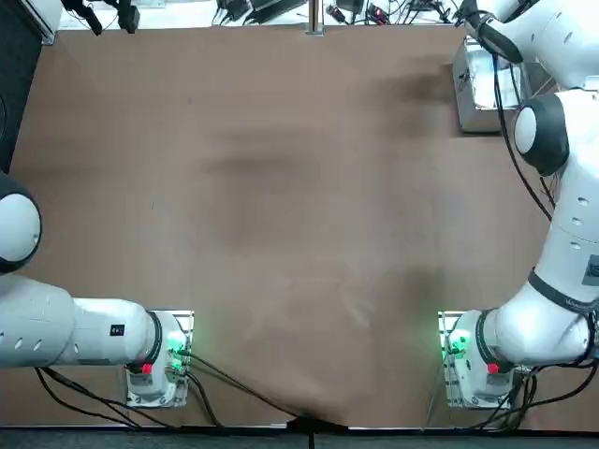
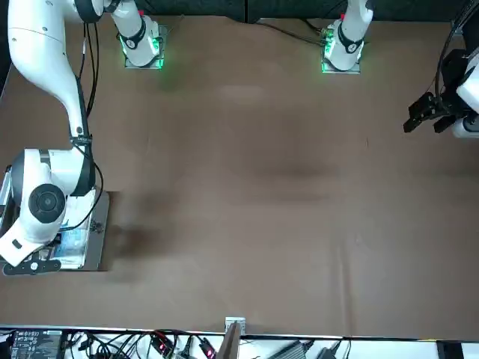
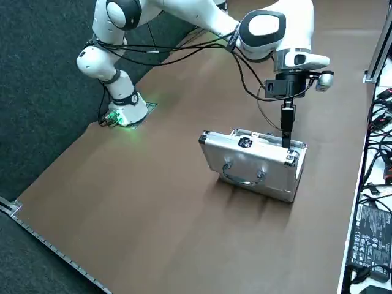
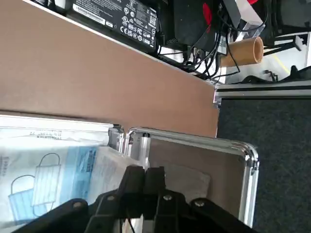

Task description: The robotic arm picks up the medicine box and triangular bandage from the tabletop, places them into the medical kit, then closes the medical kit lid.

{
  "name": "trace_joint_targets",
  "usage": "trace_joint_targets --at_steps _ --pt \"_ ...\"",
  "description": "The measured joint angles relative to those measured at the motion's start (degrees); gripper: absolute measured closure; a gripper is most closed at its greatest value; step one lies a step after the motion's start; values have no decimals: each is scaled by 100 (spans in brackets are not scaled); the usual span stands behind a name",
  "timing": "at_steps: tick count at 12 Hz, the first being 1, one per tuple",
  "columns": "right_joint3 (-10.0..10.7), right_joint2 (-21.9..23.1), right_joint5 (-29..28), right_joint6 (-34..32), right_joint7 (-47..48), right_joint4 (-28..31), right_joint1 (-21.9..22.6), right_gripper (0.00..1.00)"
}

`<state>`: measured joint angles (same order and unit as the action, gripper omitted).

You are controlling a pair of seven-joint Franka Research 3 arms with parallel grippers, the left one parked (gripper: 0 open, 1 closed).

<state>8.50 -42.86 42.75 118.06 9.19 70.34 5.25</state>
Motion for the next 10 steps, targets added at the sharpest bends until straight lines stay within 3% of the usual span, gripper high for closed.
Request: trace_joint_targets --at_steps 2,4,6,10 --pt "-5 -32 105 19 0 0 0 98" --pt "-33 -34 102 26 17 0 5 81" --pt "-77 -34 -38 27 113 0 20 77" --pt "-120 -23 -926 29 163 -2 187 35"
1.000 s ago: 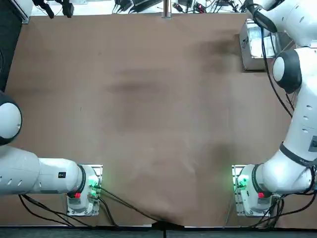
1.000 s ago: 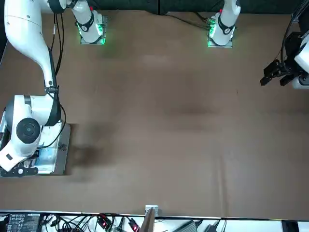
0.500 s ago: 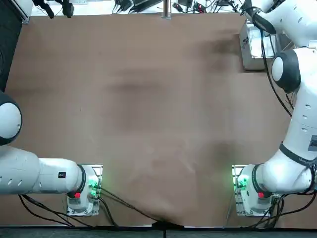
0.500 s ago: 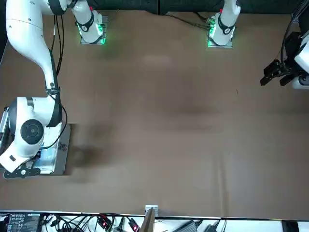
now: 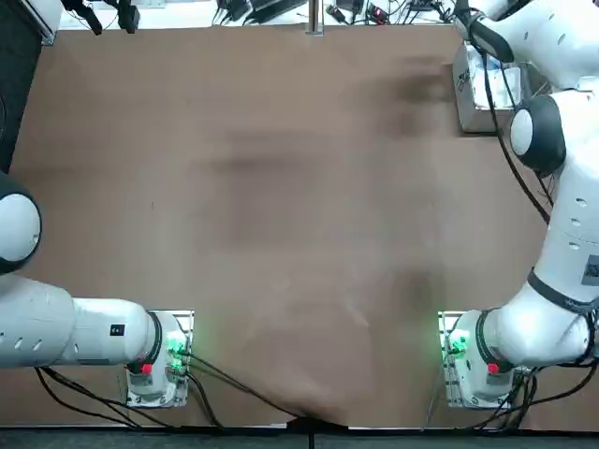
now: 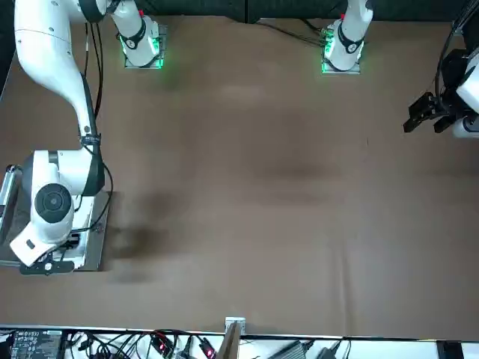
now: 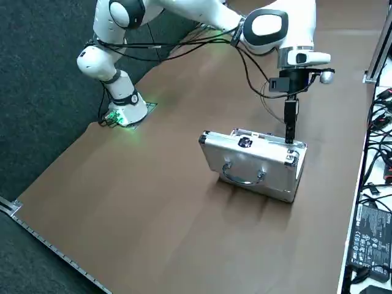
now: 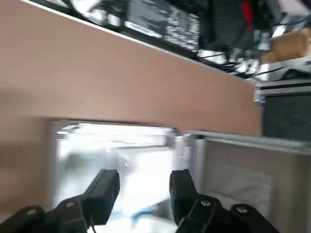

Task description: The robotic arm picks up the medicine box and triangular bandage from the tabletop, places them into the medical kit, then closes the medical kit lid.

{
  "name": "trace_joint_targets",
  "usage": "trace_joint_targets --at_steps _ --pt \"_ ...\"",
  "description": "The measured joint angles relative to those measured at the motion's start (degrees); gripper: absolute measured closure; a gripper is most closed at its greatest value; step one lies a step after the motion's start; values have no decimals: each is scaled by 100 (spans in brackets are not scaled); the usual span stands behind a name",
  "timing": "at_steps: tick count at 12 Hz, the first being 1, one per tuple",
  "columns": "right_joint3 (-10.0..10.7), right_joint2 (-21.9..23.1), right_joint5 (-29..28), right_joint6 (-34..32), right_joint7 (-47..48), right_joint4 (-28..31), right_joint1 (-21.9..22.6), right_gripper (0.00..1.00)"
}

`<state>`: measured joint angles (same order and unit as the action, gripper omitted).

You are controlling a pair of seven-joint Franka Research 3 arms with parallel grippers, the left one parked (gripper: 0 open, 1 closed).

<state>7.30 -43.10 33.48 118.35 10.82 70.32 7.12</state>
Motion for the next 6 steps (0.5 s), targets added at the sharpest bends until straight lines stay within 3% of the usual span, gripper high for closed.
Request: trace_joint_targets --at_steps 3,6 --pt "1 87 -505 -24 -1 -46 38 28" --pt "13 271 -655 -325 -13 -108 16 30"
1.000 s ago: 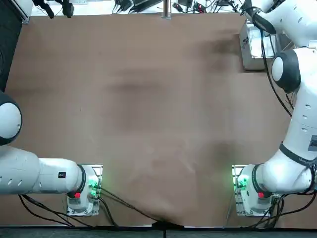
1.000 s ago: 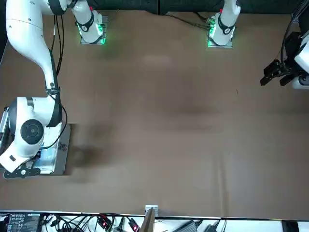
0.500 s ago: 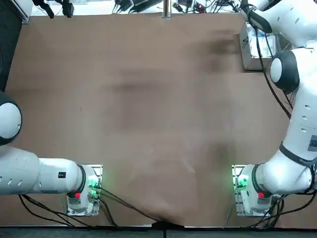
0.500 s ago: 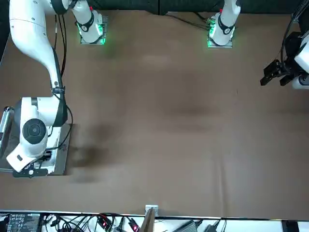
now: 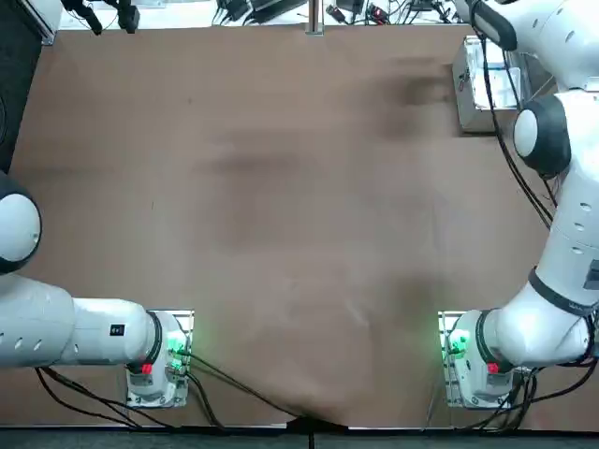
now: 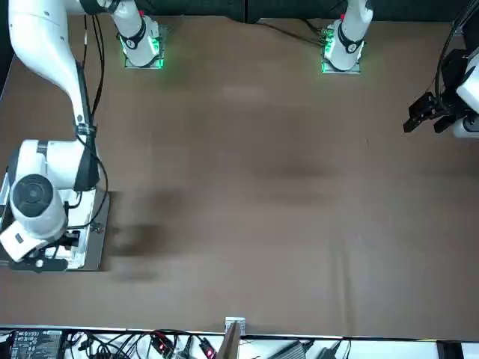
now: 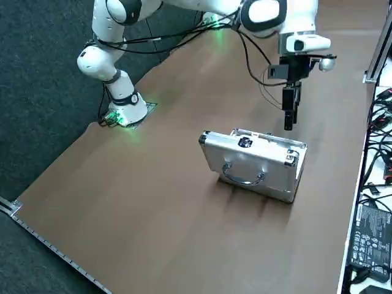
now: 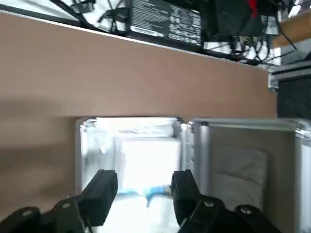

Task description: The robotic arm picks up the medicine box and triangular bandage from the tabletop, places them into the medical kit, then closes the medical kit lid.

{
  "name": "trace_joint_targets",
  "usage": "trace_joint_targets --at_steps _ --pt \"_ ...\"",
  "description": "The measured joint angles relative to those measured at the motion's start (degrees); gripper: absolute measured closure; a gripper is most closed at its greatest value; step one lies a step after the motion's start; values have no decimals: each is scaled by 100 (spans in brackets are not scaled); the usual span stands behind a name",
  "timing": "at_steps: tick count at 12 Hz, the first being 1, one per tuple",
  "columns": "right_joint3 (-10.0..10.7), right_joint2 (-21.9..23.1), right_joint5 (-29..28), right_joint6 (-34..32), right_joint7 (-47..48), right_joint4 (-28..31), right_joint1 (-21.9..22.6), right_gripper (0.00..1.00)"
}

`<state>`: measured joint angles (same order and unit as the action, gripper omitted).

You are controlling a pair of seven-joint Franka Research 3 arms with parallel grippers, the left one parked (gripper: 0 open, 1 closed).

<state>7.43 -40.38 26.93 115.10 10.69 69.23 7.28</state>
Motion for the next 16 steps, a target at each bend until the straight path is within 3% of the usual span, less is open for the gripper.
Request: trace_joint_targets --at_steps 2,4,6,10,12,16 --pt "12 203 -95 -285 -156 -33 -53 30" --pt "46 573 -565 -693 -686 -46 -224 36" --pt "64 777 -793 -853 -1089 -47 -479 58" --pt "68 987 -1195 -979 -1917 -49 -1060 67" --pt "70 1034 -1429 -977 -2365 -67 -1355 89" --pt "68 998 -1763 -974 -3432 -107 -1959 99"
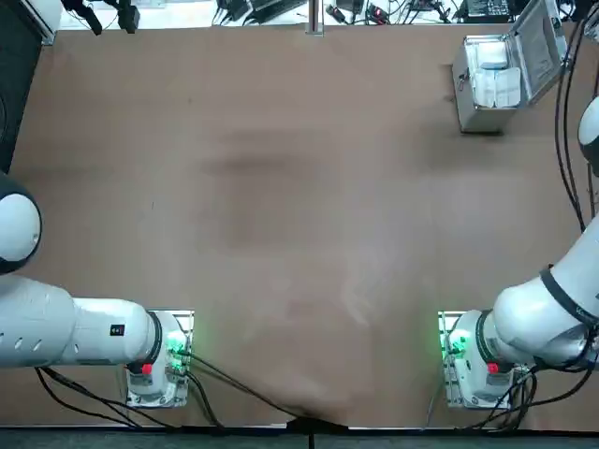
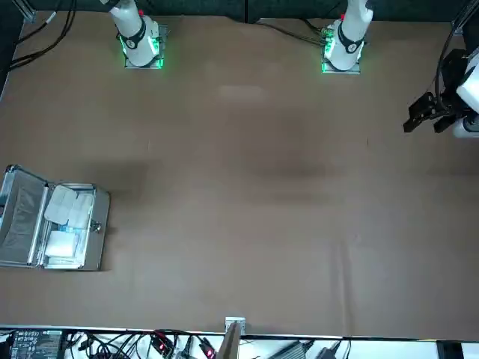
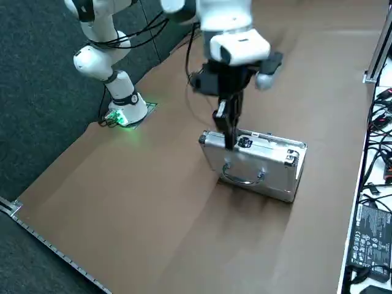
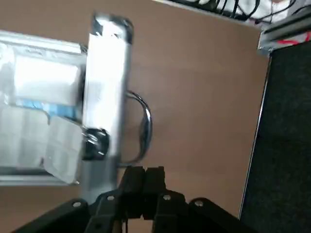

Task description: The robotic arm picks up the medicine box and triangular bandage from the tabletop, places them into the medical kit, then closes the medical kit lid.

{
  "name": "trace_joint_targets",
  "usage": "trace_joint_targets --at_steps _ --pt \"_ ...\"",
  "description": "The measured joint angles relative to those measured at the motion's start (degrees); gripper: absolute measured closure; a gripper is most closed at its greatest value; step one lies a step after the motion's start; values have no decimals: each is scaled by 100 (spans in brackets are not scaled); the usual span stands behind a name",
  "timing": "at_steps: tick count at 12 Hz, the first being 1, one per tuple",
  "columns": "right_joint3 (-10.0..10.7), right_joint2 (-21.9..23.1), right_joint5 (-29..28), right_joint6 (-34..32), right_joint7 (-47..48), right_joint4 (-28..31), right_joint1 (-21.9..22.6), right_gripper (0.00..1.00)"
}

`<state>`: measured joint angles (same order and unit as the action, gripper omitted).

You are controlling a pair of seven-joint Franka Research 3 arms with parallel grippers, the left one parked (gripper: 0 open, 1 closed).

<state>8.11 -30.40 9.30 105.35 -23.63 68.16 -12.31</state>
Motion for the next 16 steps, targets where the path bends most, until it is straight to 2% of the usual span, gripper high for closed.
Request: trace_joint_targets --at_steps 3,6,9,16 --pt "-4 -167 -159 84 -352 7 -254 99" --pt "-24 -322 -193 179 -375 22 -267 99" --pt "-101 -356 -567 164 -373 102 -44 99" --pt "-125 -292 -611 -7 -156 118 757 99"
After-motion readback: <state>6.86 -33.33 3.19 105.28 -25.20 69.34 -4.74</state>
